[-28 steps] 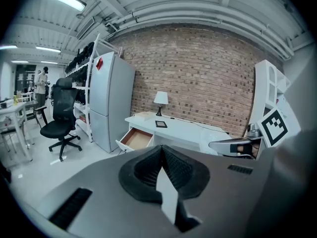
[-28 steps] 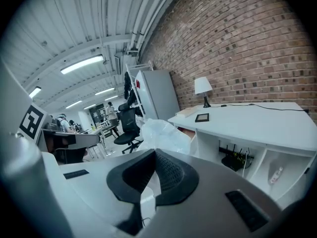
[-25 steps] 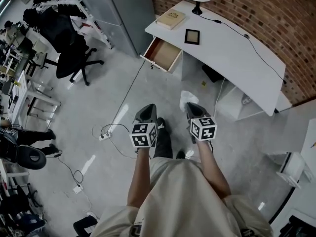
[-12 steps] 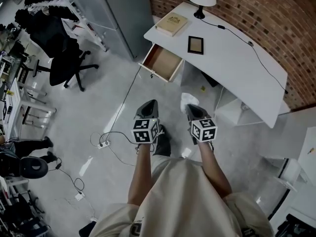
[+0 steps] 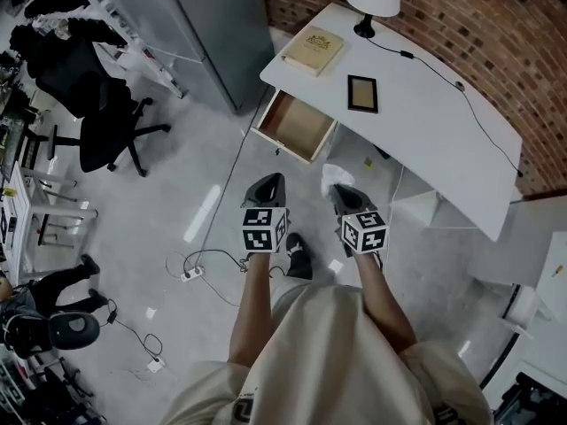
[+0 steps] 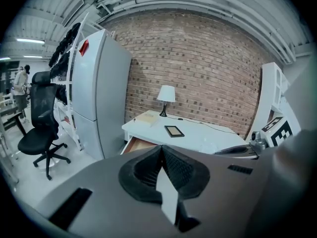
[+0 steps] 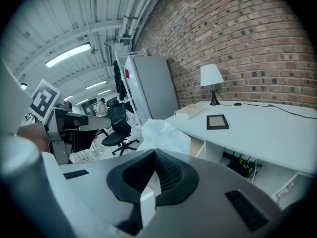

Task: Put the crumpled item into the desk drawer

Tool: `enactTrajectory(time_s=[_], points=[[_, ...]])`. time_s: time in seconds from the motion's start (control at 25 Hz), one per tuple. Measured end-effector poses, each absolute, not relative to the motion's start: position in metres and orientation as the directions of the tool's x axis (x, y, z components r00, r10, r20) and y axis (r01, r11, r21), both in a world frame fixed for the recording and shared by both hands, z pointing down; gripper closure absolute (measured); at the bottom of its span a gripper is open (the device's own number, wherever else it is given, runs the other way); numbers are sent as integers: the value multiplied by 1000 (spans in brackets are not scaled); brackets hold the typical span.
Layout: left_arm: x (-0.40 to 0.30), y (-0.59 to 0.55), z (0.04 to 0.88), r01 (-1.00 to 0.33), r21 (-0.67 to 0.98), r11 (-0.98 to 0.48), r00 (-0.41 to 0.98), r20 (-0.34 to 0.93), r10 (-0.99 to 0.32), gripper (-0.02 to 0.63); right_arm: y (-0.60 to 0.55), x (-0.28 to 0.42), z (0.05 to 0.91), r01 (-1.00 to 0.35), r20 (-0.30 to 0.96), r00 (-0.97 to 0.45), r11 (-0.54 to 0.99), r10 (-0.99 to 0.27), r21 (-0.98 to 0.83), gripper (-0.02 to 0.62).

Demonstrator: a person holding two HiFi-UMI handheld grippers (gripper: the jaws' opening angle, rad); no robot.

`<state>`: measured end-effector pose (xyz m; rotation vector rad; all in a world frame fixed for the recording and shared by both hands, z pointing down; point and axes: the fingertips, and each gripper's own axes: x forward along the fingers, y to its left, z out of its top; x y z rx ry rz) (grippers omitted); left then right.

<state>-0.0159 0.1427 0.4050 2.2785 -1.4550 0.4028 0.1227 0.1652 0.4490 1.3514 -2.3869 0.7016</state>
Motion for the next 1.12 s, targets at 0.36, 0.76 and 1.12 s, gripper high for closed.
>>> enactTrajectory(time_s=[0.36, 0.76, 1.12], points=[[-45, 85, 438, -891, 224, -394, 453, 475, -754, 590, 109, 101, 469, -894, 507, -448, 369, -736, -253, 571], [-53, 65, 463, -882, 280, -379, 471, 509, -720, 590, 81, 105, 484, -913, 545, -407, 314, -733, -259, 571], [-52, 30, 475, -901, 240, -362, 434, 543, -719, 590, 31, 100, 498, -894, 556, -447, 339, -701, -292, 571]])
